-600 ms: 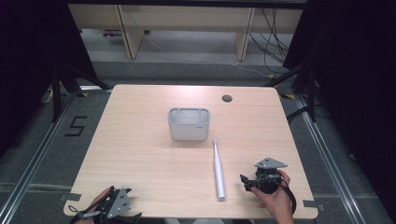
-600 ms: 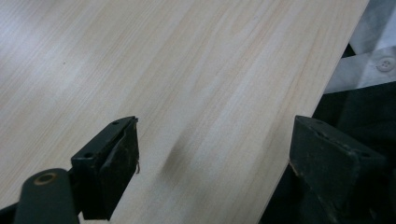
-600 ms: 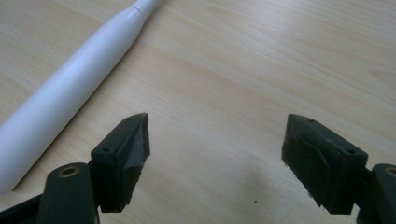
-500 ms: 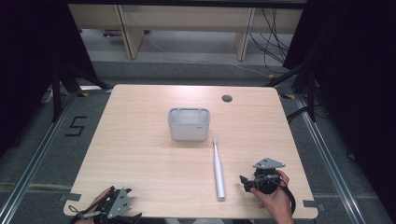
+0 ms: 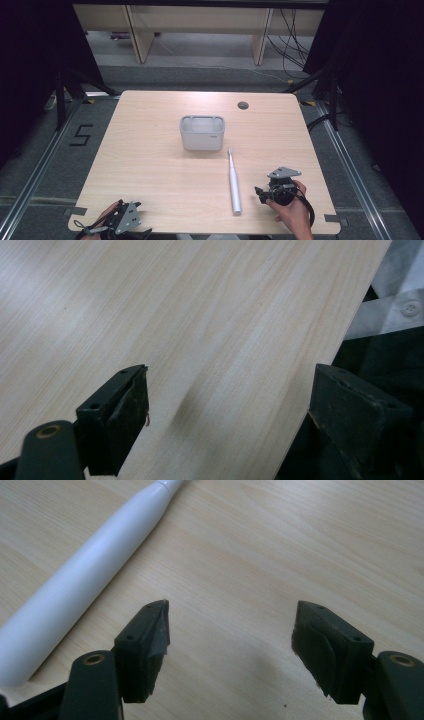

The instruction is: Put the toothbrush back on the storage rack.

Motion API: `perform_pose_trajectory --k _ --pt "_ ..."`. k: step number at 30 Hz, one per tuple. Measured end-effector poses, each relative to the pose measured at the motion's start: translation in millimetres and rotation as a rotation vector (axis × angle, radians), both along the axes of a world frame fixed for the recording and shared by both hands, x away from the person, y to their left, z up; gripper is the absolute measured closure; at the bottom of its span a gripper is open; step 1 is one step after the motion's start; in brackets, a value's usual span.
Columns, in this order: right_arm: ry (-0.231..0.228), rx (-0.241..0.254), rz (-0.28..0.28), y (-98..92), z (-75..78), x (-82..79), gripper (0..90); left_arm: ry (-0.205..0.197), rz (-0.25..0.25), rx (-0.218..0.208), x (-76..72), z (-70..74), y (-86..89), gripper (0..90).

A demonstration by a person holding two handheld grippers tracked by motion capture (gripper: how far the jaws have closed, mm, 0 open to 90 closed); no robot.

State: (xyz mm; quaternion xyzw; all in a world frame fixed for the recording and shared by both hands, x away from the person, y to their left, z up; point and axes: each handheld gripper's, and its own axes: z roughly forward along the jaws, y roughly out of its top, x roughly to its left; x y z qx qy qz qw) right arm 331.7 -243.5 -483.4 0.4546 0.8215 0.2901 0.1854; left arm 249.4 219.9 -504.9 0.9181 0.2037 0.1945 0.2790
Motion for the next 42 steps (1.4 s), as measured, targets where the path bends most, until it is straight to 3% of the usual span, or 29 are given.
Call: perform_pose_trajectory --k 1,5,9,12,18,19,22,23,27,28,32,35,39,42 --pt "0.003 -0.002 0.003 0.1 0.9 0.4 31.9 -0.007 0.018 -0.022 -0.3 -1.7 -1.0 15.7" --pt "0.013 0.012 -0.009 2.4 3.5 1.3 33.5 -0.012 0.021 -0.026 -0.2 -1.5 -1.1 15.6" --pt "0.008 -0.001 0.011 4.3 6.6 2.7 35.6 -0.003 -0.001 0.001 -0.2 0.4 0.1 15.6" --pt "-0.008 -0.006 0.028 6.1 7.8 4.3 36.7 -0.001 -0.003 0.003 -0.1 0.1 0.1 15.6" --pt "0.015 0.012 0.025 12.0 10.4 7.3 36.9 0.001 0.002 0.001 0.1 -0.5 -0.3 15.6" --pt "0.007 0.003 0.035 11.6 10.3 8.4 37.0 -0.001 0.017 -0.024 -0.2 -2.2 -1.2 15.6" --pt "-0.001 0.005 0.034 13.7 13.5 10.9 37.1 -0.009 0.013 -0.007 0.0 -1.6 -1.1 15.7" --pt "0.016 0.013 0.027 15.4 16.2 11.0 37.0 -0.003 0.017 -0.023 -0.3 -2.0 -1.2 15.6" --pt "0.039 0.033 0.027 22.5 21.8 12.1 37.5 0.004 0.009 -0.005 0.7 -1.0 0.4 15.7" --pt "0.045 0.019 0.062 26.8 23.5 14.7 37.3 0.004 0.008 -0.003 0.7 -1.1 0.4 15.7" --pt "0.07 0.014 0.089 35.1 24.7 17.9 34.3 -0.004 0.028 -0.032 0.1 -1.8 -0.6 15.6" --pt "0.096 0.04 0.071 42.2 25.1 17.6 33.1 -0.002 0.008 -0.005 0.7 -0.8 0.6 15.6" --pt "0.114 0.018 0.105 52.6 24.5 22.3 32.6 -0.002 0.005 -0.002 0.6 0.0 0.5 15.6" --pt "0.123 0.0 0.136 64.4 20.3 27.1 32.7 -0.008 0.025 -0.04 0.5 -2.6 -0.2 15.6"
